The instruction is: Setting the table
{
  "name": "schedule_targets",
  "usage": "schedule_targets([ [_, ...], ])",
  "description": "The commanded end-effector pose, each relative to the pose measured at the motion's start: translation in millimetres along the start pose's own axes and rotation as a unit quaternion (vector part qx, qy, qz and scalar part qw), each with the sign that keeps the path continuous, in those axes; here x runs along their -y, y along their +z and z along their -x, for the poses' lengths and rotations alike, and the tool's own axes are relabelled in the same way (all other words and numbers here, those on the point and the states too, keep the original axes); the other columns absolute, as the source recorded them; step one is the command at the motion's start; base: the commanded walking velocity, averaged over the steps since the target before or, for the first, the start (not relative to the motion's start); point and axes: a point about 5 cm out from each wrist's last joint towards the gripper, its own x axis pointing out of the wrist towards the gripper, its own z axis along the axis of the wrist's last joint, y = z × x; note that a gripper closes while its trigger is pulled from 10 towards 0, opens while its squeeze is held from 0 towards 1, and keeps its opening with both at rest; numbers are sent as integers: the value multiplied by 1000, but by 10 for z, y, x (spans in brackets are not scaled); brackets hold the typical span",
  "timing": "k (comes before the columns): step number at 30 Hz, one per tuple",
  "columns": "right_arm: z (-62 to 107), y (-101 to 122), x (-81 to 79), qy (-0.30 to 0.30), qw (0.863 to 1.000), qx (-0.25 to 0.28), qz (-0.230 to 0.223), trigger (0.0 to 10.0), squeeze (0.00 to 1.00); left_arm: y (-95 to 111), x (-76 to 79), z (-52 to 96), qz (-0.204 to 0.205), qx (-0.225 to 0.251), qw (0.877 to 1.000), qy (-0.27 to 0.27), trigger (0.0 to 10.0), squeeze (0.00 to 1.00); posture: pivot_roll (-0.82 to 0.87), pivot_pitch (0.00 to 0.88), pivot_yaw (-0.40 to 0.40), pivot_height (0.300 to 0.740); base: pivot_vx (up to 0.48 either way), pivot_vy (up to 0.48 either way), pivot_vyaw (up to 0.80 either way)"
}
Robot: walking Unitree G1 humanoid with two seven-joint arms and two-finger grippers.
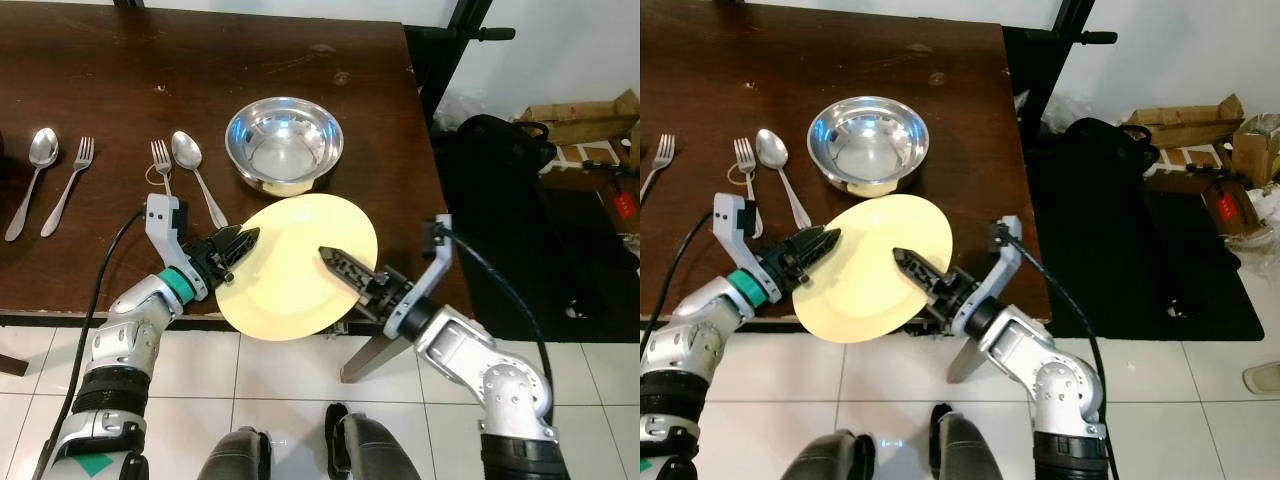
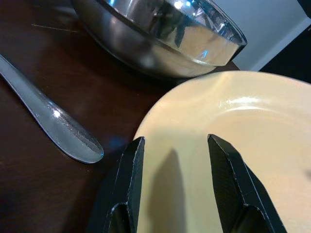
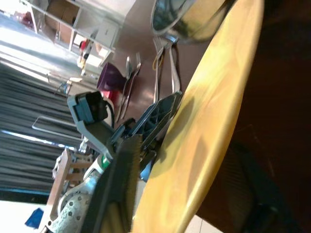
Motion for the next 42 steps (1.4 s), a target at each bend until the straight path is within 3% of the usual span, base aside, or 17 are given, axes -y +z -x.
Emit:
schedule_targets([
  [1, -27, -44, 18, -8, 1000, -13, -4, 2549, 0, -270, -33, 78, 31, -51, 998, 21, 10000, 0, -5, 117, -20, 740, 0, 0, 0],
  [2, -42, -51, 22, -9, 1000, -16, -6, 0, 0, -272, -33, 81, 31, -51, 998, 21, 10000, 0, -4, 116, -20, 740, 0, 0, 0],
  [11, -51, -51, 77, -27, 1000, -12, -10, 0, 0, -283, -35, 93, 32, -52, 998, 21, 10000, 0, -4, 113, -22, 740, 0, 0, 0],
  [21, 21, 87, 97, -32, 999, 34, 5, 0, 0, -218, 57, 98, 32, -42, 999, 0, 10000, 0, -8, 102, -9, 740, 0, 0, 0],
  [23, 47, 113, 88, -30, 999, 43, 9, 0, 0, -162, 120, 115, 28, -36, 999, -14, 10000, 0, -5, 101, -6, 740, 0, 0, 0],
  [25, 103, 163, 63, -23, 998, 58, 20, 0, 0, -12, 295, 169, 16, -20, 998, -51, 10000, 0, 1, 102, -4, 740, 0, 0, 0],
  [27, 103, 163, 63, -23, 998, 58, 20, 0, 0, -12, 295, 169, 16, -20, 998, -51, 10000, 0, 1, 102, -4, 740, 0, 0, 0],
  [28, 138, 203, 33, -15, 997, 69, 36, 0, 0, 116, 424, 208, 4, -7, 997, -77, 10000, 0, 8, 104, -4, 740, 0, 0, 0],
  [29, 138, 203, 33, -15, 997, 69, 36, 0, 0, 116, 424, 208, 4, -7, 997, -77, 10000, 0, 8, 104, -4, 740, 0, 0, 0],
  [32, 221, 407, -96, -3, 986, 111, 125, 0, 0, 564, 806, 290, -39, 45, 988, -143, 10000, 0, 19, 107, -2, 740, 0, 0, 0],
  [33, 221, 407, -96, -3, 986, 111, 125, 0, 0, 564, 806, 290, -39, 45, 988, -143, 10000, 0, 19, 107, -2, 740, 0, 0, 0],
  [34, 236, 474, -137, -3, 980, 124, 155, 0, 0, 673, 882, 300, -53, 61, 985, -153, 10000, 0, 20, 107, -2, 740, 0, 0, 0],
  [35, 282, 634, -203, -10, 968, 157, 195, 10000, 0, 842, 964, 290, -70, 83, 981, -162, 10000, 0, 27, 106, 7, 740, 0, 0, 0],
  [36, 282, 634, -203, -10, 968, 157, 195, 10000, 0, 842, 964, 290, -70, 83, 981, -162, 10000, 0, 27, 106, 7, 740, 0, 0, 0],
  [39, 426, 985, -354, -29, 935, 245, 255, 10000, 0, 1118, 1068, 226, -104, 123, 975, -154, 10000, 0, 29, 105, 17, 740, 0, 0, 0],
  [41, 426, 985, -354, -29, 935, 245, 255, 10000, 0, 1118, 1068, 226, -104, 123, 975, -154, 10000, 0, 29, 105, 17, 740, 0, 0, 0],
  [42, 465, 1093, -364, -61, 919, 277, 274, 10000, 0, 1157, 1036, 163, -121, 131, 976, -128, 10000, 0, 27, 99, 28, 740, 0, 0, 0],
])
